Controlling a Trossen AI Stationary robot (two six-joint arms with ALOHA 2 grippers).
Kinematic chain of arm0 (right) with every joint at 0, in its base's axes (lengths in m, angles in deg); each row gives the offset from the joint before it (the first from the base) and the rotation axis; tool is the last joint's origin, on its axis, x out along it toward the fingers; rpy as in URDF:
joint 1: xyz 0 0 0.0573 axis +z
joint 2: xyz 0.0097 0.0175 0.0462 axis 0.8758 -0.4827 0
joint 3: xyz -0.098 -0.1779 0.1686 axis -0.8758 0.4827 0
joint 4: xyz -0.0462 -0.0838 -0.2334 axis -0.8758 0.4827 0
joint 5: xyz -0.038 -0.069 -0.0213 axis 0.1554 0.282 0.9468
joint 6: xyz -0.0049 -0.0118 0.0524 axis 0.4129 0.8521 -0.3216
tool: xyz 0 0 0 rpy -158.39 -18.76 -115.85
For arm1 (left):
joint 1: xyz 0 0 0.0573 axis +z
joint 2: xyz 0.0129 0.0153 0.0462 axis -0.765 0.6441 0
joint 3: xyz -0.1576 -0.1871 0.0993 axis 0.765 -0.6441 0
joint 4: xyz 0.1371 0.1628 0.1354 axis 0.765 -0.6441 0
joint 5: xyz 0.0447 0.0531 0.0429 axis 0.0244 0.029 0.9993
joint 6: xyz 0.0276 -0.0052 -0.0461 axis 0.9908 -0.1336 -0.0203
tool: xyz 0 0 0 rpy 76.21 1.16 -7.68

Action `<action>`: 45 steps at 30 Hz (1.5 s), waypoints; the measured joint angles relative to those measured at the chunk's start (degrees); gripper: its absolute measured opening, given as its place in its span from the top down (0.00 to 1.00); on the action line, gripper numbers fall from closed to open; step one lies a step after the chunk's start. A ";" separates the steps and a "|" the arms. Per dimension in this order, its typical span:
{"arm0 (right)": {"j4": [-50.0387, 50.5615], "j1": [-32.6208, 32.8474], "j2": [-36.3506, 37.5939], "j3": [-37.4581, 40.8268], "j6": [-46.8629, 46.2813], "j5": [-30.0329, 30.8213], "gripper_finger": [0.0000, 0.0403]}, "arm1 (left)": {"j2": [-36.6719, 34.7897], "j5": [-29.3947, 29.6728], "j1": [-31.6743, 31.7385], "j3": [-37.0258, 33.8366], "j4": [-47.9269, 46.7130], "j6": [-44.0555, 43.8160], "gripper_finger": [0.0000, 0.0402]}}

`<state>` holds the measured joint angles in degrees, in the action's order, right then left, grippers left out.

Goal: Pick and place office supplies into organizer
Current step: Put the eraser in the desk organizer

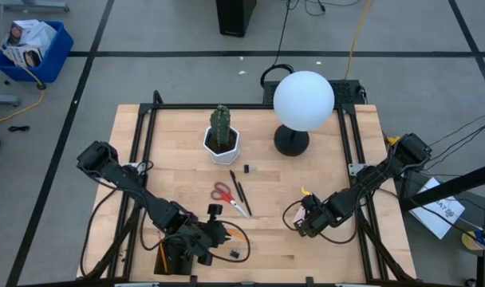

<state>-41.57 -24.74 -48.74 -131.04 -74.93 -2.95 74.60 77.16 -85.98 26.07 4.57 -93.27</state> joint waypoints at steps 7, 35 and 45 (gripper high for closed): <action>0.34 0.00 -0.05 -0.97 4.74 2.00 0.97 | 0.00 0.25 1.01 0.02 0.05 0.20 0.90; -26.97 0.07 8.70 -3.88 64.40 38.18 0.97 | 0.46 2.87 10.73 0.07 7.64 -5.91 0.90; -66.34 -0.22 8.65 3.31 100.58 36.97 0.96 | 0.46 5.04 11.43 0.07 14.82 -10.65 0.90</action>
<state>-107.91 -24.95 -40.09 -127.73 25.65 34.02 75.06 82.20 -74.54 26.13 19.39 -103.92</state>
